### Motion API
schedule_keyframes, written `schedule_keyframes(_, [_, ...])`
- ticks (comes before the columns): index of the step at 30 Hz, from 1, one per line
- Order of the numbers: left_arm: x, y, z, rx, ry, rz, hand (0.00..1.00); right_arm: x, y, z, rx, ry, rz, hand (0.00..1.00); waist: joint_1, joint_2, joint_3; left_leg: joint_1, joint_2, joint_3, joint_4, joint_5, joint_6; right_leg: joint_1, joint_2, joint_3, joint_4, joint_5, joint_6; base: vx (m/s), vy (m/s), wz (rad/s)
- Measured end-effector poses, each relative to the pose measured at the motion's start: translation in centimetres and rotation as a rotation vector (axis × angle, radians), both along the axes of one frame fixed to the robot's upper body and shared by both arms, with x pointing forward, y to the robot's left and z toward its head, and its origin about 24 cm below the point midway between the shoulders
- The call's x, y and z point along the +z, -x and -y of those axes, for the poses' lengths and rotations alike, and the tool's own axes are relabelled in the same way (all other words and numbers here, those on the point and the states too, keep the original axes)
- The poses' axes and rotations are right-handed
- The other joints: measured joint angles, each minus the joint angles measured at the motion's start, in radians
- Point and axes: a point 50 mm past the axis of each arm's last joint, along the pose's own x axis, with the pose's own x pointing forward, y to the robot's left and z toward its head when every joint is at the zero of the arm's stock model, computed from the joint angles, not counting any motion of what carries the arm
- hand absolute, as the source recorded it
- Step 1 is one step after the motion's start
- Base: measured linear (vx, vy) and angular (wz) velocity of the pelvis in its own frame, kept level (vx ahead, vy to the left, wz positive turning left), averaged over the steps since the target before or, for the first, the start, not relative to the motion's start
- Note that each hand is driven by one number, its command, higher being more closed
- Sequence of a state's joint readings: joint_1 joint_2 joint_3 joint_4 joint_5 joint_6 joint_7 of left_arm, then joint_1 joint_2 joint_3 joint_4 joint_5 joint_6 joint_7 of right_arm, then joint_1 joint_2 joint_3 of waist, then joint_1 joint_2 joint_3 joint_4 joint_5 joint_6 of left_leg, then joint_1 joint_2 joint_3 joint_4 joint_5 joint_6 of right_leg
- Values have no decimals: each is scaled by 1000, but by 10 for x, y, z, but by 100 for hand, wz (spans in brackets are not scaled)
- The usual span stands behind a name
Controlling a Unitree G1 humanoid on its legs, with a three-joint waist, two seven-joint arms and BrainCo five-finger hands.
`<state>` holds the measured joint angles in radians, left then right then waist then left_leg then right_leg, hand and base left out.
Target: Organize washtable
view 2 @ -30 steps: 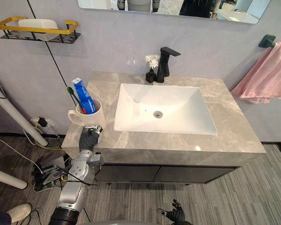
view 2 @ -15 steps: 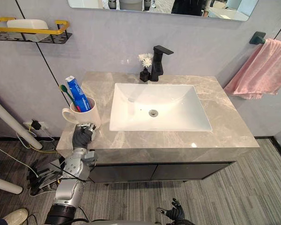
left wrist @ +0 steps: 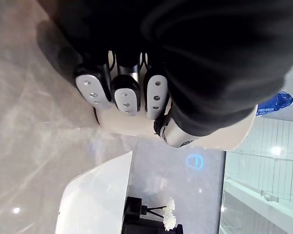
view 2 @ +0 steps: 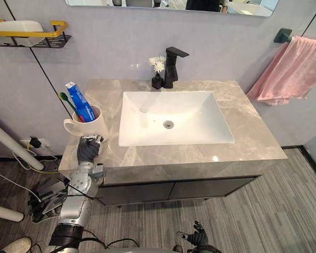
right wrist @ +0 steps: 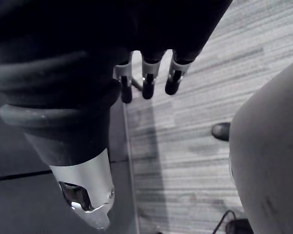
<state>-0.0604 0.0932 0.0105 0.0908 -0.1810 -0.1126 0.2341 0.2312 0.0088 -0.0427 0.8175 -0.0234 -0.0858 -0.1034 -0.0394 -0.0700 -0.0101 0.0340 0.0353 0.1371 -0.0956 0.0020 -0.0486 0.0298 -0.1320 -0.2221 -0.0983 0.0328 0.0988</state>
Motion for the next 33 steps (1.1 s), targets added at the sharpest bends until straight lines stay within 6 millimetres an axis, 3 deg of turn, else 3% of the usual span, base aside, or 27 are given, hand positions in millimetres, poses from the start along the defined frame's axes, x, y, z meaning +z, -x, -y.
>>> schedule_keyframes(15, [7,-14,-6,26,-105,-16,100,1,-1,4,10,12,7,0,-3,-2,3,-5,1,6,1,0,0,-15,2,8,0,1,-1,-11,-4,-1])
schedule_keyframes(33, [17,-33,-31,127,-185,-29,100,5,-2,7,15,11,32,0,-7,4,19,-4,5,28,1,-1,0,-23,7,33,0,6,-5,-19,-9,-3])
